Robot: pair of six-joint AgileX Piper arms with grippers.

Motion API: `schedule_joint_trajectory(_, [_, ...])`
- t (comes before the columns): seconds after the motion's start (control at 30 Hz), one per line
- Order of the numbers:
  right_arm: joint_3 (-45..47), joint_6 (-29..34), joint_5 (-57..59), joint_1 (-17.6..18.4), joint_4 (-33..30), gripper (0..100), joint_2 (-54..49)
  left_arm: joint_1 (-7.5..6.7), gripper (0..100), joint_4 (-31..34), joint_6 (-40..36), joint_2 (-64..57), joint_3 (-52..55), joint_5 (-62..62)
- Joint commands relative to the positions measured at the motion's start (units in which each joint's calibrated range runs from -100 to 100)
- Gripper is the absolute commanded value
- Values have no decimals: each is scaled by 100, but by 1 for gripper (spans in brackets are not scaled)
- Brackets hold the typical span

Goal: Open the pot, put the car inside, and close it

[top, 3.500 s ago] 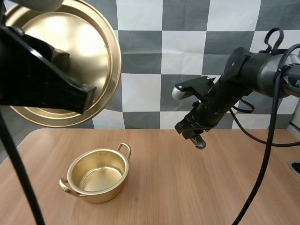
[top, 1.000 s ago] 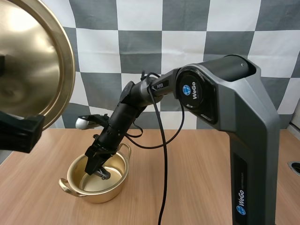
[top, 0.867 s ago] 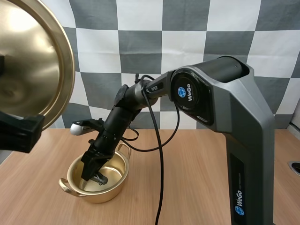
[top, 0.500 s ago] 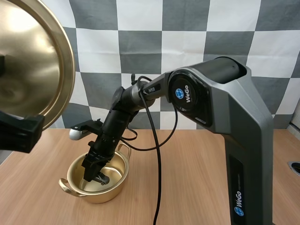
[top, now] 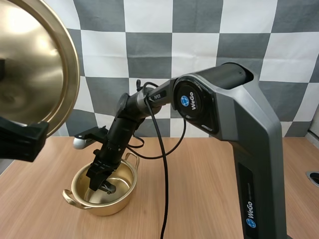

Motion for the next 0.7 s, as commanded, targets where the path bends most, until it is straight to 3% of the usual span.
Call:
schedule_joint_trajectory(0.0, [-40,14,40,-2,3,0,0,5,0,0,1,-5,4,8])
schedule_joint_trajectory(0.37, [-116,153,112,-2,3,0,0,5,0,0,1,-5,4,8])
schedule_joint_trajectory(0.67, [-116,912,-625,-2,-576,0,0,5,0,0,1,-5,4,8])
